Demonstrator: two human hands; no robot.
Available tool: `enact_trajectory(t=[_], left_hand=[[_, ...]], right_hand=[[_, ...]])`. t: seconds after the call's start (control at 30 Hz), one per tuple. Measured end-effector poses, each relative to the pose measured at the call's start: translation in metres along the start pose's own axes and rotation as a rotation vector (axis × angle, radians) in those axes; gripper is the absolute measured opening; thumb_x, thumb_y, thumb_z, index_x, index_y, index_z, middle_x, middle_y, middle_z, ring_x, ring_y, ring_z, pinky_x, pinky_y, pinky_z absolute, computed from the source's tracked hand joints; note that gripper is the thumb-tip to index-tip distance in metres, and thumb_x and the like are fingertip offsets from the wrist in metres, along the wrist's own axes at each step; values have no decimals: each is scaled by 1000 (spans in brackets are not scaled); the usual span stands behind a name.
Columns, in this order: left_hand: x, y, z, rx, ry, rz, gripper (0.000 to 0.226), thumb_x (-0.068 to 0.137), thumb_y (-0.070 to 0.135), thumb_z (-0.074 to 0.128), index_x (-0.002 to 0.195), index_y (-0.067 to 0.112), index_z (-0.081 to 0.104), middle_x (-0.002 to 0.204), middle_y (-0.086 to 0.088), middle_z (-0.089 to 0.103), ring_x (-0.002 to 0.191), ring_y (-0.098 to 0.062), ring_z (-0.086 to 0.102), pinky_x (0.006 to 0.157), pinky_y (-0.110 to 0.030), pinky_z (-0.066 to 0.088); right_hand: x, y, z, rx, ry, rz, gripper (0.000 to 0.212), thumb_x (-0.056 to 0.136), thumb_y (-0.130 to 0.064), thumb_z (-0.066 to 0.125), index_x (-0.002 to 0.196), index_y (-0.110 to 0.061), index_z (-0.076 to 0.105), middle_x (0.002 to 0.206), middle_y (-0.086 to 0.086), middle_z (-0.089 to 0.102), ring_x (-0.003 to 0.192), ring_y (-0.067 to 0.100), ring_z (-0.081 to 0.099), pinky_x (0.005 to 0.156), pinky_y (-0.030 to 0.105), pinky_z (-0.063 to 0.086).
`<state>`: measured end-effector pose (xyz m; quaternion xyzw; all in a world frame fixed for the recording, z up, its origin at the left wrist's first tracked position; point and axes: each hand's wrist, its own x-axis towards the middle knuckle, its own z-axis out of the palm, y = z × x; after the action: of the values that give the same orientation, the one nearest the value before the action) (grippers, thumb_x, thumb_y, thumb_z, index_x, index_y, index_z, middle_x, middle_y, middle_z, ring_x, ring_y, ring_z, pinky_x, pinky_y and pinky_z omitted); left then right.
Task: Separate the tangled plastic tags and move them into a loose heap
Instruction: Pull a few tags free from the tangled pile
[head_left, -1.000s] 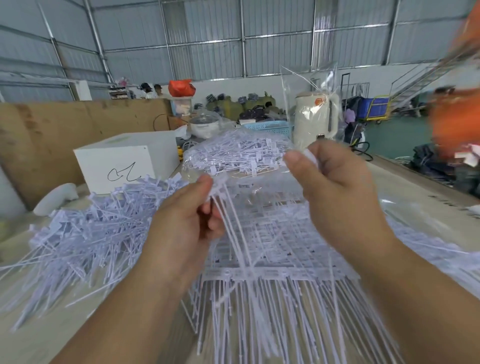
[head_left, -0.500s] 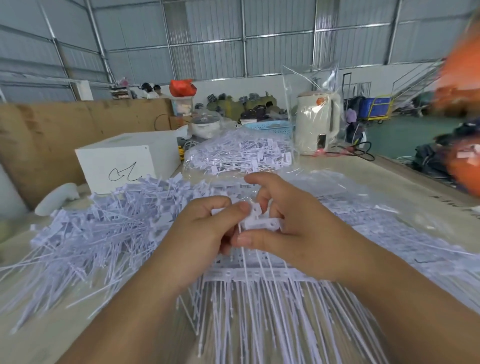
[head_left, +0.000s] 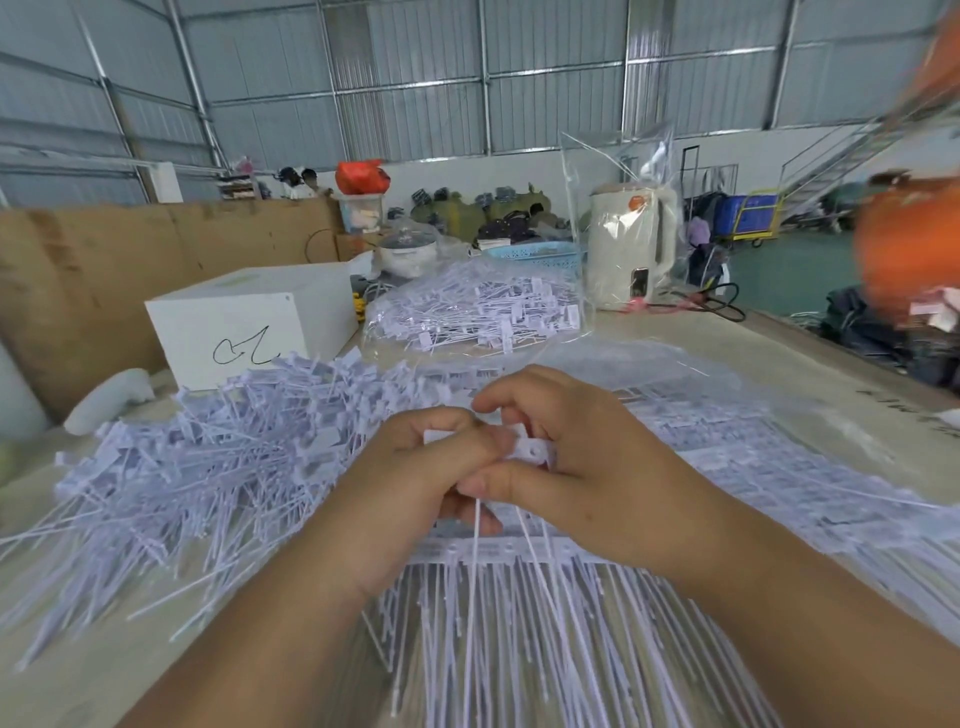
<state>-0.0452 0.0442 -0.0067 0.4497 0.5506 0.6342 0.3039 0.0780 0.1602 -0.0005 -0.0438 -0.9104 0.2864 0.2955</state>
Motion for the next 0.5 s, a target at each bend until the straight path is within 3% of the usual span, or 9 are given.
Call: enact_trajectory(t=[0.13, 0.2, 0.27, 0.43, 0.5], left_hand=[[1, 3, 0, 32, 21, 34, 17, 67, 22, 78, 56, 13, 68, 58, -14, 63, 49, -24, 58, 51, -27, 50], [2, 5, -4, 24, 77, 48, 21, 70, 19, 72, 52, 13, 63, 54, -15, 58, 47, -25, 55, 49, -28, 49], [3, 8, -6, 7, 91, 54, 23, 71, 18, 69, 50, 14, 64, 53, -15, 59, 47, -24, 56, 48, -27, 48], [1, 6, -2, 103, 92, 93, 21, 71, 25, 79, 58, 11, 68, 56, -14, 63, 50, -24, 59, 51, -30, 51], [0, 5, -2, 125, 125, 122, 39, 63, 29, 89, 64, 0, 64, 56, -14, 64, 49, -22, 61, 51, -28, 52]], right_hand=[[1, 0, 0, -51, -67, 29, 39, 80, -64, 60, 106, -36, 59, 94, -26, 55, 88, -4, 55, 72, 18, 40], [1, 1, -7, -12, -139, 59, 32, 85, -63, 57, 93, -33, 63, 76, -16, 58, 67, 0, 54, 62, 26, 41], [-1, 4, -15, 68, -178, 97, 29, 91, -52, 60, 70, -31, 60, 55, -13, 45, 51, 5, 42, 53, 26, 32], [1, 8, -21, 112, -193, 141, 43, 93, -40, 61, 55, -27, 46, 50, -12, 33, 47, 6, 32, 48, 21, 23], [1, 8, -19, 145, -204, 125, 41, 94, -39, 59, 55, -33, 52, 52, -13, 33, 50, 6, 32, 48, 19, 25]])
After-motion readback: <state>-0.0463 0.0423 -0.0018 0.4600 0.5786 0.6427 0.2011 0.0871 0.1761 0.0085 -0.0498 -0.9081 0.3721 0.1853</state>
